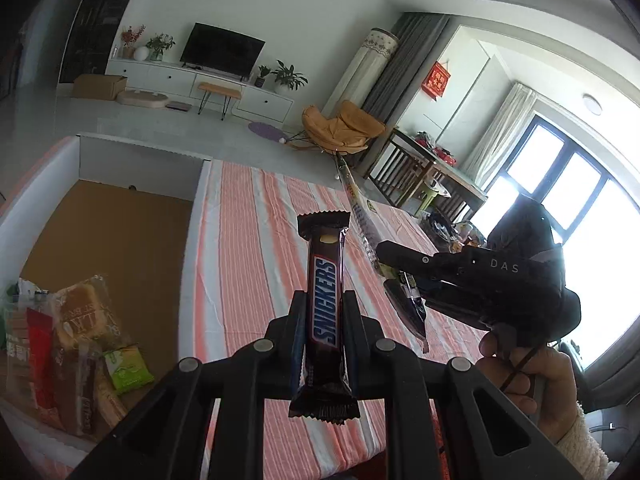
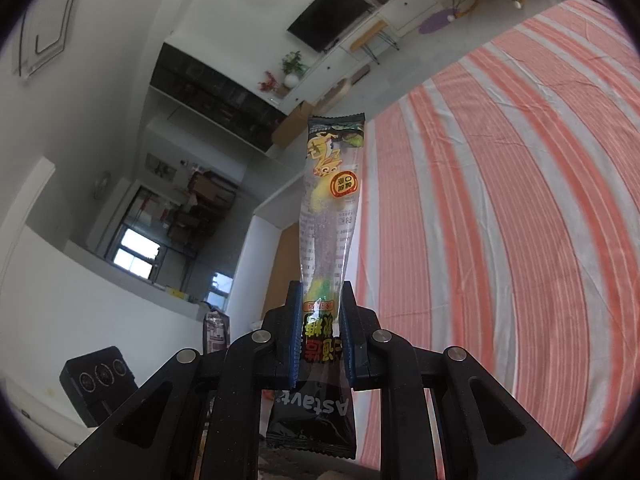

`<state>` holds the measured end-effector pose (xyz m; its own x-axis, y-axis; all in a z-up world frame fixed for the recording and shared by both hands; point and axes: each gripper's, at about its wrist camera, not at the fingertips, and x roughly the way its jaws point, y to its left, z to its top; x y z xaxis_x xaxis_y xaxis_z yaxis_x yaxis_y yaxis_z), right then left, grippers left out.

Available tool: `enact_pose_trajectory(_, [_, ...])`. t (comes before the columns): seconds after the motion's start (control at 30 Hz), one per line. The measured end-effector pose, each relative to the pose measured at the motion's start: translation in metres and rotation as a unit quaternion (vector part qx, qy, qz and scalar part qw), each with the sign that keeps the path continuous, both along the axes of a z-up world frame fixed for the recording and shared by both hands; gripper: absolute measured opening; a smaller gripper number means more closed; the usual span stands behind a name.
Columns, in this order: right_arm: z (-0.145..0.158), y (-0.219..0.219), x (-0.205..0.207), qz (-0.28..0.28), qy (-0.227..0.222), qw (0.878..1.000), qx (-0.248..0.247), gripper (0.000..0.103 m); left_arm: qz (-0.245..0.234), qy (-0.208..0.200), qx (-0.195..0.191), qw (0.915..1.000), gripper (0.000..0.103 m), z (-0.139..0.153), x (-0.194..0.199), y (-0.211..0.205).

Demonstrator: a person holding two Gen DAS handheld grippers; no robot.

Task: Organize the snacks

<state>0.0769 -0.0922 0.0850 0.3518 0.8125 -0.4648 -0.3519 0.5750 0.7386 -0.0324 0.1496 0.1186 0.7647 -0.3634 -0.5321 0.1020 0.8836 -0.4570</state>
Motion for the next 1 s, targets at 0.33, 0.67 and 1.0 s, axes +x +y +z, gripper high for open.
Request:
enact_pose_trajectory(0.33, [-0.028,0.196,-0.004,0.076,-0.106,0.980,-0.148,0.038,0.198,0.096,0.154,0.9633,0.036,-0.059,0.004,0.133])
enact_pose_trajectory(0.67, [-0.031,0.162,-0.021,0.059,-0.120,0.970,-0.205,0.068,0.251,0.072,0.247,0.9330,0.100,-0.077,-0.008,0.109])
enact_pose_trajectory(1.0, [-0.005,0.189,-0.073,0.086,-0.188,0.932,-0.299,0.082,0.305,0.099,0.300,0.8984,0.103,-0.055,-0.016,0.104])
